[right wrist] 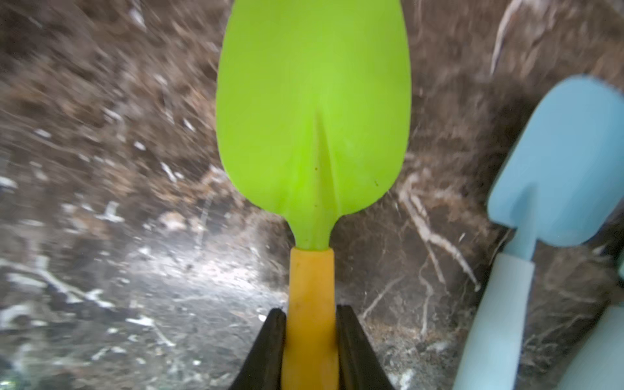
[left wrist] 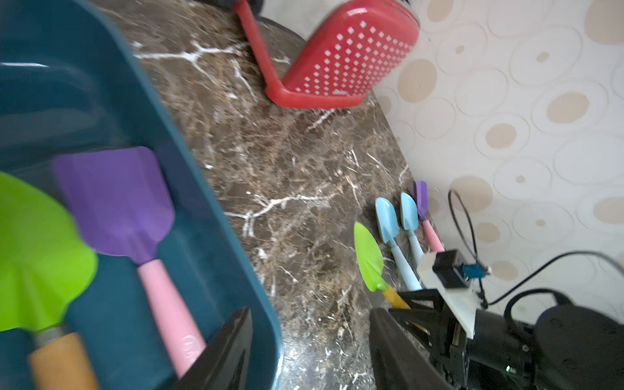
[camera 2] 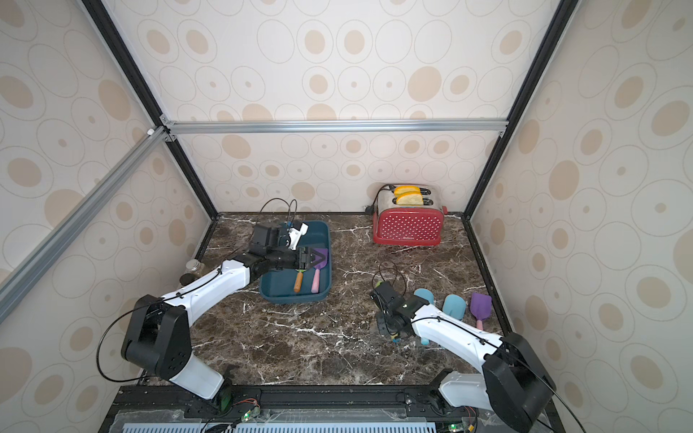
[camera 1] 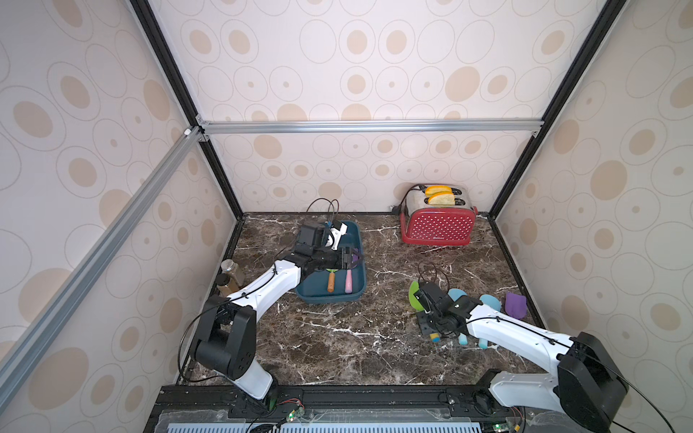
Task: Put the shovel into the storage box
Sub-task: Pick up the shovel from the center of the board, then place the shovel in the storage box.
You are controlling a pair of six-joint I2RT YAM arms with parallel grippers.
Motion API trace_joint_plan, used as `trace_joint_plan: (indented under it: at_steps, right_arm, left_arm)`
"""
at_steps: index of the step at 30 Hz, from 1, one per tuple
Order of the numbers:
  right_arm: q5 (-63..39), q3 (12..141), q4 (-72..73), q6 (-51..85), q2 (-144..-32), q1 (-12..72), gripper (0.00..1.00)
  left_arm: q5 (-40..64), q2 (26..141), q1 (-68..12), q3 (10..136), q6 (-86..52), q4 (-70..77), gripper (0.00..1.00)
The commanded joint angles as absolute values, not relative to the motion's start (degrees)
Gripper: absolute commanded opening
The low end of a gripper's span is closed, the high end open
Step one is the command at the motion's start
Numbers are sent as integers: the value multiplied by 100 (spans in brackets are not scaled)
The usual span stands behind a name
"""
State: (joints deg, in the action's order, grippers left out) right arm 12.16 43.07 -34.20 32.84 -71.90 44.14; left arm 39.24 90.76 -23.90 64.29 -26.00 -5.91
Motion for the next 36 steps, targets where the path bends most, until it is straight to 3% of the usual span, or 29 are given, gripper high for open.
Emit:
trace_joint_plan:
  at_steps: [1,22,24,34,36]
  right_arm:
    - [1380,4931,-3600,2762,-7206,4490,7]
    - [1371,6483,-3487,2173,-8144,5107,7]
    - [1415,6547,-3499,2171,-8190,5180,8]
    - [1538,6681,-3514,2136,-8255,5333,11]
    - [1580,6704,-3510,2086,-8262,5375,17]
  left_arm:
    - [3987,9152,-2730,6397,-2769,-232,60]
    - [4366,9720,-2932,5969,-4148,1722,56]
    - [4381,9779,-2938,6001,-4166,1740,52]
    - [4437,9764,-2940,6015,-4293,1863,1]
    - [4431,9748,-2945,6012,-4305,1868,0]
